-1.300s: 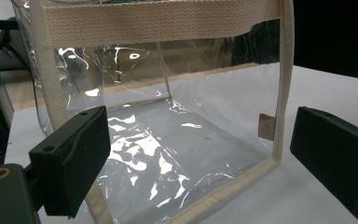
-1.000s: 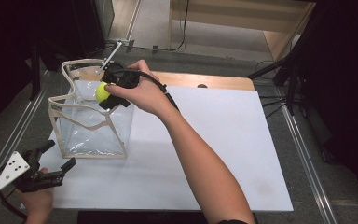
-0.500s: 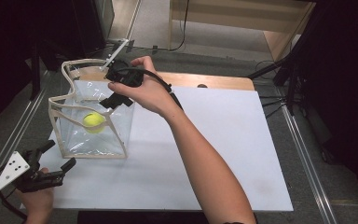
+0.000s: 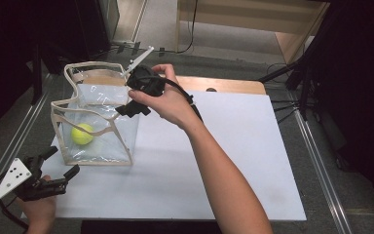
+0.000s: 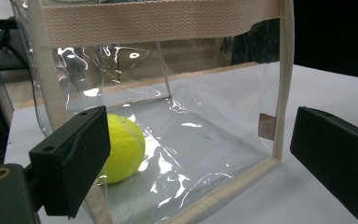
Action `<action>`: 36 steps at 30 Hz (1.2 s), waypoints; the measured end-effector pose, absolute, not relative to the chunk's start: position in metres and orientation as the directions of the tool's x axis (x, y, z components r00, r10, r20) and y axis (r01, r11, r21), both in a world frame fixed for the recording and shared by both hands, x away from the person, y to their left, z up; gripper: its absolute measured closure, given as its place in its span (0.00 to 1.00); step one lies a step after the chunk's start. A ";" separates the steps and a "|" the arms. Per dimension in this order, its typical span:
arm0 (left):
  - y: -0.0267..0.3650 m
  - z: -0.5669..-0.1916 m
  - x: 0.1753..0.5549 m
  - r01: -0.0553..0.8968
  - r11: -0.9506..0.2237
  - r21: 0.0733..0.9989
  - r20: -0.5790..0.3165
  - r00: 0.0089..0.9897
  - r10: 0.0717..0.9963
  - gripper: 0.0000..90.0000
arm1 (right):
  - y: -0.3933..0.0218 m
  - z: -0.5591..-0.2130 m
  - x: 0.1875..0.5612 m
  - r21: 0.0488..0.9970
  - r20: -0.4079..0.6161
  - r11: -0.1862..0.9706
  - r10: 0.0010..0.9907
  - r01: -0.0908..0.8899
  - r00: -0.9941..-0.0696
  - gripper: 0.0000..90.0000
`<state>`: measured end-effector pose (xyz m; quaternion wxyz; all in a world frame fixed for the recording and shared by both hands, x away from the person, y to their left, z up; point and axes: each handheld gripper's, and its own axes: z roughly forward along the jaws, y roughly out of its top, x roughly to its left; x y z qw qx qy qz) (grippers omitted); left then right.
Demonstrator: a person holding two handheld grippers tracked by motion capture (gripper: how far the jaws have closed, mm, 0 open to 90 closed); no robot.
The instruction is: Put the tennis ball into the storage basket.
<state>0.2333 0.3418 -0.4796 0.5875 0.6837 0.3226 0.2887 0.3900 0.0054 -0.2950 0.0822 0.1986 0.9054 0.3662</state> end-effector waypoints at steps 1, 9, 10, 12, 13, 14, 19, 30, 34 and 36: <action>0.342 -0.480 0.233 0.102 -0.102 0.990 0.016 0.625 0.780 0.06 | 0.004 -0.296 0.389 0.695 -0.002 0.653 0.421 0.302 -0.907 0.10; 0.342 -0.480 0.233 0.102 -0.102 0.990 0.016 0.625 0.781 0.06 | -0.003 -0.304 0.382 0.683 -0.002 0.656 0.440 0.320 -0.898 0.01; 0.342 -0.480 0.233 0.102 -0.101 0.990 0.015 0.625 0.781 0.06 | -0.003 -0.305 0.381 0.682 -0.006 0.659 0.438 0.316 -0.899 0.01; 0.342 -0.480 0.233 0.103 -0.101 0.990 0.015 0.625 0.781 0.06 | -0.004 -0.308 0.380 0.690 -0.018 0.654 0.444 0.311 -0.896 0.01; 0.342 -0.480 0.233 0.103 -0.101 0.990 0.015 0.625 0.781 0.06 | -0.005 -0.309 0.379 0.688 -0.013 0.652 0.449 0.317 -0.894 0.01; 0.342 -0.480 0.233 0.102 -0.102 0.990 0.016 0.625 0.781 0.06 | -0.006 -0.311 0.379 0.693 -0.017 0.650 0.448 0.313 -0.894 0.01; 0.341 -0.480 0.233 0.103 -0.103 0.989 0.016 0.625 0.781 0.06 | -0.008 -0.321 0.375 0.689 -0.019 0.653 0.451 0.315 -0.892 0.00; 0.341 -0.480 0.233 0.103 -0.104 0.989 0.017 0.625 0.781 0.06 | -0.014 -0.340 0.368 0.697 -0.012 0.636 0.473 0.331 -0.881 0.00; 0.341 -0.480 0.233 0.103 -0.107 0.989 0.020 0.624 0.781 0.06 | -0.018 -0.349 0.367 0.695 -0.001 0.630 0.482 0.346 -0.876 0.00; 0.341 -0.480 0.233 0.103 -0.107 0.989 0.020 0.624 0.781 0.06 | -0.020 -0.352 0.366 0.698 -0.002 0.627 0.484 0.345 -0.875 0.00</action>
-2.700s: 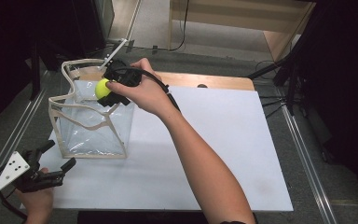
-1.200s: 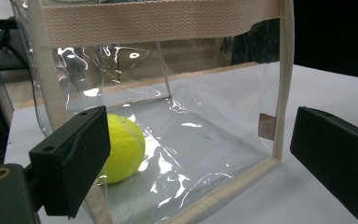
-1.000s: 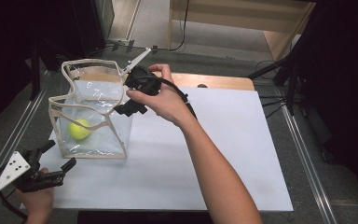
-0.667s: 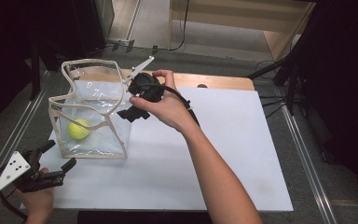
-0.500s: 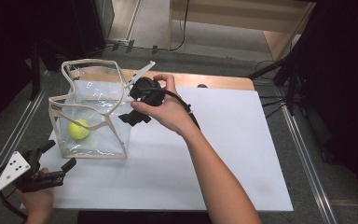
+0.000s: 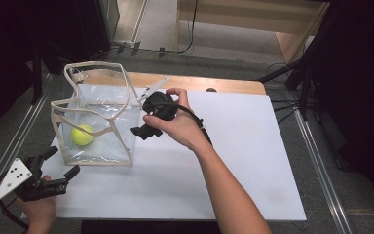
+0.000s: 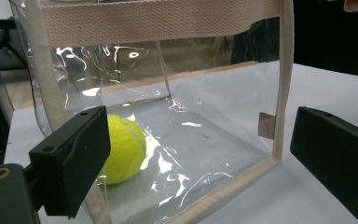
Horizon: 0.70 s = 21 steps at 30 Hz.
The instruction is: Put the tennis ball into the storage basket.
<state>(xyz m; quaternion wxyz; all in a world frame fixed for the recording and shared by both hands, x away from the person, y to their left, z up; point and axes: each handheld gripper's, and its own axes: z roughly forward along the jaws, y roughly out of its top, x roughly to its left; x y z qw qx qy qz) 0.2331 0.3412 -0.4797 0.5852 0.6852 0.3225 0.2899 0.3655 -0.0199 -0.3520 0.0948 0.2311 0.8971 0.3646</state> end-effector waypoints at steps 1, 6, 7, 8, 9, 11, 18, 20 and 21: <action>0.341 -0.480 0.233 0.103 -0.108 0.989 0.020 0.623 0.782 0.06 | -0.021 -0.354 0.365 0.700 0.000 0.625 0.483 0.345 -0.876 0.00; 0.341 -0.480 0.233 0.103 -0.107 0.989 0.019 0.626 0.780 0.06 | -0.024 -0.363 0.360 0.700 0.003 0.624 0.486 0.349 -0.874 0.00; 0.341 -0.480 0.233 0.103 -0.107 0.989 0.019 0.626 0.780 0.06 | -0.025 -0.364 0.360 0.701 0.000 0.625 0.483 0.344 -0.876 0.00; 0.341 -0.480 0.233 0.103 -0.107 0.989 0.019 0.626 0.780 0.06 | -0.026 -0.366 0.359 0.700 0.002 0.625 0.483 0.346 -0.876 0.00; 0.341 -0.480 0.233 0.104 -0.108 0.989 0.019 0.625 0.780 0.06 | -0.026 -0.368 0.358 0.703 0.005 0.620 0.485 0.348 -0.874 0.00; 0.341 -0.480 0.233 0.106 -0.109 0.988 0.019 0.624 0.781 0.06 | -0.028 -0.371 0.357 0.702 0.005 0.619 0.490 0.353 -0.871 0.00; 0.341 -0.480 0.233 0.106 -0.111 0.988 0.021 0.623 0.782 0.06 | -0.034 -0.383 0.351 0.714 0.011 0.605 0.493 0.352 -0.870 0.00; 0.340 -0.480 0.233 0.106 -0.109 0.988 0.019 0.623 0.782 0.06 | -0.036 -0.387 0.350 0.716 0.014 0.601 0.498 0.356 -0.867 0.00; 0.340 -0.480 0.233 0.107 -0.110 0.988 0.020 0.624 0.782 0.06 | -0.037 -0.389 0.349 0.717 0.015 0.600 0.494 0.354 -0.869 0.00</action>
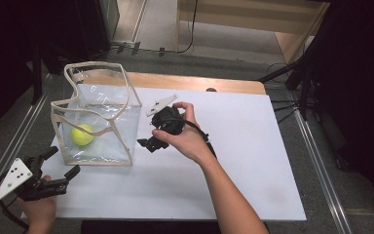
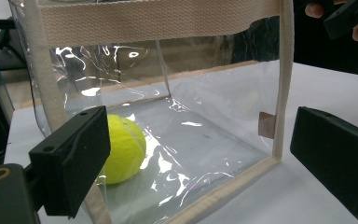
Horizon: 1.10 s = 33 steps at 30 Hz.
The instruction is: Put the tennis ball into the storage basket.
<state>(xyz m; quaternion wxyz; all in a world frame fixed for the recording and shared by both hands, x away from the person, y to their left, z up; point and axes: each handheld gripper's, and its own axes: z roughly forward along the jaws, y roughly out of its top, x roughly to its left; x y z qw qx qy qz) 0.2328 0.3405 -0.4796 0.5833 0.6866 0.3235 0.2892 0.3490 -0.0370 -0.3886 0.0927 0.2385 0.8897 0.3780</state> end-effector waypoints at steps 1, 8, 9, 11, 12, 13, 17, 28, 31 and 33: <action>0.340 -0.480 0.233 0.106 -0.111 0.988 0.021 0.624 0.781 0.06 | -0.038 -0.390 0.348 0.719 0.018 0.596 0.498 0.358 -0.867 0.00; 0.340 -0.480 0.233 0.107 -0.111 0.988 0.020 0.624 0.781 0.06 | -0.050 -0.402 0.342 0.737 0.020 0.572 0.514 0.360 -0.858 0.00; 0.340 -0.480 0.233 0.107 -0.109 0.988 0.019 0.624 0.782 0.06 | -0.051 -0.404 0.341 0.739 0.023 0.567 0.517 0.363 -0.856 0.00; 0.340 -0.480 0.233 0.107 -0.111 0.988 0.020 0.624 0.781 0.06 | -0.054 -0.409 0.338 0.742 0.027 0.562 0.520 0.365 -0.854 0.00; 0.340 -0.480 0.233 0.106 -0.111 0.988 0.021 0.624 0.781 0.06 | -0.056 -0.411 0.337 0.743 0.026 0.561 0.521 0.365 -0.853 0.00; 0.340 -0.480 0.233 0.107 -0.111 0.988 0.020 0.624 0.781 0.06 | -0.057 -0.413 0.336 0.744 0.034 0.555 0.525 0.372 -0.851 0.00; 0.340 -0.480 0.233 0.104 -0.110 0.988 0.021 0.624 0.781 0.06 | -0.063 -0.424 0.332 0.751 0.040 0.545 0.525 0.372 -0.850 0.00; 0.340 -0.480 0.233 0.102 -0.112 0.988 0.023 0.626 0.779 0.06 | -0.087 -0.443 0.324 0.758 0.070 0.500 0.575 0.418 -0.815 0.00; 0.340 -0.480 0.233 0.105 -0.111 0.988 0.021 0.624 0.781 0.06 | -0.093 -0.446 0.322 0.758 0.072 0.495 0.585 0.426 -0.808 0.00; 0.340 -0.480 0.233 0.107 -0.110 0.988 0.019 0.623 0.782 0.06 | -0.098 -0.449 0.321 0.757 0.067 0.495 0.591 0.427 -0.804 0.00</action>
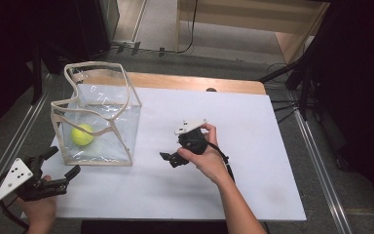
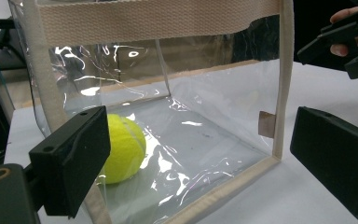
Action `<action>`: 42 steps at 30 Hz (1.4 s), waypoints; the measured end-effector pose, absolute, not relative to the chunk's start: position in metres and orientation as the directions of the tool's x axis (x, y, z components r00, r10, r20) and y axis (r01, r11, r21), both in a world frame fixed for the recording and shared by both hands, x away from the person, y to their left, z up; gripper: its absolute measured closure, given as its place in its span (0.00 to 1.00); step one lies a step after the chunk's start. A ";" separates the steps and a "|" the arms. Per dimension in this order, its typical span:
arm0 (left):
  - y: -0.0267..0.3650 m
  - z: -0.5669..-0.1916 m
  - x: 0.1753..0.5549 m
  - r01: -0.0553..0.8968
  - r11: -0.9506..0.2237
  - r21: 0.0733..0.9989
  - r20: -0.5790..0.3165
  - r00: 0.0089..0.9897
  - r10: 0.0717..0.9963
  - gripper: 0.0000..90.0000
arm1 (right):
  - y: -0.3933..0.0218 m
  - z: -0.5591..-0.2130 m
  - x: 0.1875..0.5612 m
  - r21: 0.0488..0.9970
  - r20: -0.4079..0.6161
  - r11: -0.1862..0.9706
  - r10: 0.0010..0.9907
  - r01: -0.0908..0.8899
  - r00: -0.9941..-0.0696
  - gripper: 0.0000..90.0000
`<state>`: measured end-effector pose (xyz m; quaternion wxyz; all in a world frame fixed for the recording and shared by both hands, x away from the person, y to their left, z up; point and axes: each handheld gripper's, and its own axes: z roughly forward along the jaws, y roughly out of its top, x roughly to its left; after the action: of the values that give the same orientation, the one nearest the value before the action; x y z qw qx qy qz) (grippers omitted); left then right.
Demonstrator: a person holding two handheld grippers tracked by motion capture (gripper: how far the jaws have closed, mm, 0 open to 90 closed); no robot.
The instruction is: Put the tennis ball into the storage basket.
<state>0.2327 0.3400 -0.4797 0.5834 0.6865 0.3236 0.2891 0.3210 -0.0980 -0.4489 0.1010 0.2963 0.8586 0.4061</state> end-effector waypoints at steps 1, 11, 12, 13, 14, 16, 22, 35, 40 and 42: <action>0.340 -0.480 0.233 0.107 -0.109 0.988 0.019 0.623 0.782 0.06 | -0.100 -0.450 0.320 0.757 0.070 0.493 0.593 0.430 -0.802 0.00; 0.340 -0.480 0.233 0.105 -0.111 0.988 0.021 0.623 0.782 0.06 | -0.126 -0.461 0.312 0.760 0.082 0.462 0.631 0.458 -0.772 0.00; 0.340 -0.480 0.233 0.105 -0.111 0.988 0.022 0.623 0.782 0.06 | -0.128 -0.461 0.312 0.761 0.083 0.459 0.632 0.458 -0.770 0.00; 0.340 -0.480 0.233 0.104 -0.110 0.988 0.021 0.623 0.782 0.06 | -0.130 -0.462 0.311 0.762 0.085 0.456 0.635 0.461 -0.768 0.00; 0.340 -0.480 0.233 0.104 -0.110 0.988 0.022 0.623 0.782 0.06 | -0.132 -0.462 0.310 0.765 0.082 0.452 0.637 0.458 -0.767 0.00; 0.340 -0.480 0.233 0.106 -0.111 0.988 0.022 0.622 0.782 0.06 | -0.136 -0.463 0.309 0.768 0.077 0.450 0.642 0.456 -0.763 0.00; 0.339 -0.480 0.233 0.105 -0.110 0.988 0.021 0.623 0.782 0.06 | -0.147 -0.466 0.304 0.770 0.082 0.435 0.658 0.467 -0.749 0.00; 0.340 -0.480 0.233 0.105 -0.120 0.987 0.028 0.623 0.782 0.06 | -0.174 -0.476 0.292 0.771 0.087 0.408 0.693 0.489 -0.715 0.00; 0.340 -0.480 0.233 0.105 -0.121 0.987 0.030 0.622 0.783 0.06 | -0.184 -0.479 0.287 0.769 0.097 0.392 0.710 0.505 -0.697 0.00; 0.339 -0.480 0.233 0.105 -0.121 0.987 0.030 0.622 0.783 0.06 | -0.188 -0.480 0.286 0.771 0.093 0.387 0.716 0.505 -0.691 0.00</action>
<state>0.2326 0.3395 -0.4798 0.5794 0.6894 0.3220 0.2922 0.2857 -0.1879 -0.4798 0.1288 0.3711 0.8229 0.4106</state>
